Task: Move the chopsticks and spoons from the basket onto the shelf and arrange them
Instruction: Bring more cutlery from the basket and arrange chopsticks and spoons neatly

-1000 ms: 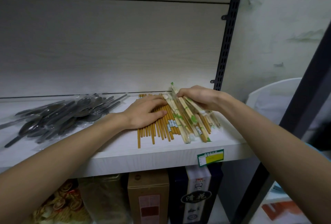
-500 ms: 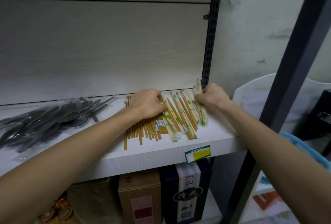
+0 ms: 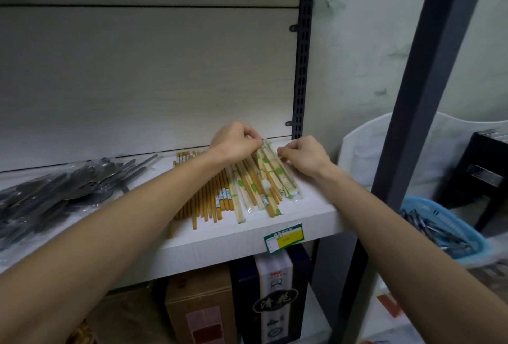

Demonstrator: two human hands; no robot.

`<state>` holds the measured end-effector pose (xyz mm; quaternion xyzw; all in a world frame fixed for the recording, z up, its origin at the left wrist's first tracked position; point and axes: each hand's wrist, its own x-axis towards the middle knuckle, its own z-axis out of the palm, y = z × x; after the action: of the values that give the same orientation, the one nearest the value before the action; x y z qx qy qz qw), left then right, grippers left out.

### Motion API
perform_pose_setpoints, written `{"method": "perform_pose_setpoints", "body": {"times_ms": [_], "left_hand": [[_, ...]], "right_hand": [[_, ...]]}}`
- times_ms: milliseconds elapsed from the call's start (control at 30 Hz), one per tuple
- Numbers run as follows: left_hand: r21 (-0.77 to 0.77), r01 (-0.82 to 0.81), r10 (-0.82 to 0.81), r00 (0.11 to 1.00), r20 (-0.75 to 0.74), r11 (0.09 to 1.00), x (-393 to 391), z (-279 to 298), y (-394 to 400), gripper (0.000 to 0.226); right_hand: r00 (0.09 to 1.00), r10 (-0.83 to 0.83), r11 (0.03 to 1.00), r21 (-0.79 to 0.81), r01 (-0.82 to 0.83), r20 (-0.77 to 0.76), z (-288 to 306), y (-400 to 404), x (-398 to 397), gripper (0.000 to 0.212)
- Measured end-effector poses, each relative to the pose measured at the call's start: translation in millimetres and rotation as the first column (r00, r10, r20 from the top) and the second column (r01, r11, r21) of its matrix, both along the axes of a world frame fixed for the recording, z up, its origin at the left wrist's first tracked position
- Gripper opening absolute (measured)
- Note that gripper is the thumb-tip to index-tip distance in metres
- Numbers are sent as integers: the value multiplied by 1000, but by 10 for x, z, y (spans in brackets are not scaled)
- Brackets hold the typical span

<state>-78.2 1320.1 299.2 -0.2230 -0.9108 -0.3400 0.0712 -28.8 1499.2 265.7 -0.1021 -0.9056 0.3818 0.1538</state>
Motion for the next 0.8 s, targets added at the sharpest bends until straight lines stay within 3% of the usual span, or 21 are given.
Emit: {"method": "perform_pose_setpoints", "body": {"times_ms": [167,267,367,533,667,800], "left_hand": [[-74,47,-46,999,13,996,1,-106,188,29],[-157,83,-85,996,-8,984,7,-132,130,39],[-230,38,-71,988,-138,973,-24,-122,-50,35],[-311,-38,0,993,-122,950,-108,-119,-384,12],[-331,-63,38,996,-81,942,-143,-175,-509,13],[-319,-90,65,994,-88,944,-145,-231,-554,21]], "right_hand": [[1000,-23,960,-281,19,-9,-16,37,-9,31],[999,-36,941,-337,32,-5,-11,44,-29,28],[1000,0,976,-216,-4,-18,-19,-15,-38,31],[978,103,991,105,-84,-183,152,-206,19,15],[957,287,937,220,-271,-40,316,-338,-73,8],[943,304,886,324,-331,133,320,-451,-144,7]]}}
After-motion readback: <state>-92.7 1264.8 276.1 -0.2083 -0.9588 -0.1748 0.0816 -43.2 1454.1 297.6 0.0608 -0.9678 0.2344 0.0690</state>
